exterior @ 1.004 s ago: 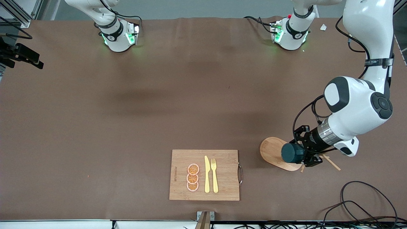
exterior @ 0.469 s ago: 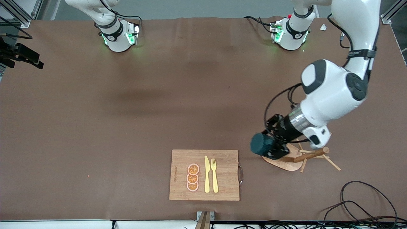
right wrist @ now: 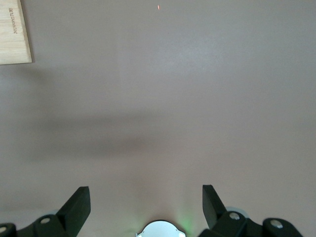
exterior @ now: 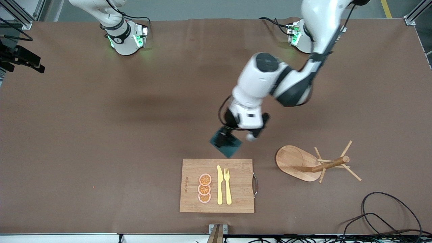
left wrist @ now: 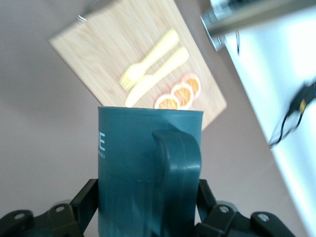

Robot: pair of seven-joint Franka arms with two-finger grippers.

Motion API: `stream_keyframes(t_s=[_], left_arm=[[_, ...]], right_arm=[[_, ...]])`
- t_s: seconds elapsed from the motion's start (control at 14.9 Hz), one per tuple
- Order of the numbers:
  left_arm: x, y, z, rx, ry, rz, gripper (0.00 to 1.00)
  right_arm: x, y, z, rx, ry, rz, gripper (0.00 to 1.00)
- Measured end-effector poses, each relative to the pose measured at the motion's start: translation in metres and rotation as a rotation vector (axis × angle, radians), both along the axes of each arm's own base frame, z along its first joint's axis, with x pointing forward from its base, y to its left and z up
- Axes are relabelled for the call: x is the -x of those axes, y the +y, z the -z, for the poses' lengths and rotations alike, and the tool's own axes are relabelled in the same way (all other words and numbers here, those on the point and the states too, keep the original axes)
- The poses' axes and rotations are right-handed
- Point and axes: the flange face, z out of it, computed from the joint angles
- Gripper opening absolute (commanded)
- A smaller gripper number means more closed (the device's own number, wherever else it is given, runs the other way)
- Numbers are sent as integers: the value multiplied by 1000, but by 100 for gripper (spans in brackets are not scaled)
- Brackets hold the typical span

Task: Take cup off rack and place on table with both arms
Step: 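Lift the teal mug off the rack and carry it toward the table middle, then lower the teal mug onto the table and open the left gripper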

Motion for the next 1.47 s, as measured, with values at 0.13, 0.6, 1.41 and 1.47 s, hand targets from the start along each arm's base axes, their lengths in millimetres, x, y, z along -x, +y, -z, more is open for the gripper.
stream_keyframes(t_s=[0.13,0.6,1.41,1.47], left_arm=[[26,-42,39,-90,-81,137,54],[143,-136,153,-455,-379,323,54],[219,-152,254,-703,-760,476,62],[228,-153,262,-698,-793,449,72]], right_arm=[[0,-3,0,0,-1,5,100],[-21,-12,24,2,8,23,100],[-92,-28,138,10,82,6,100],[-94,-25,142,9,83,1,100]])
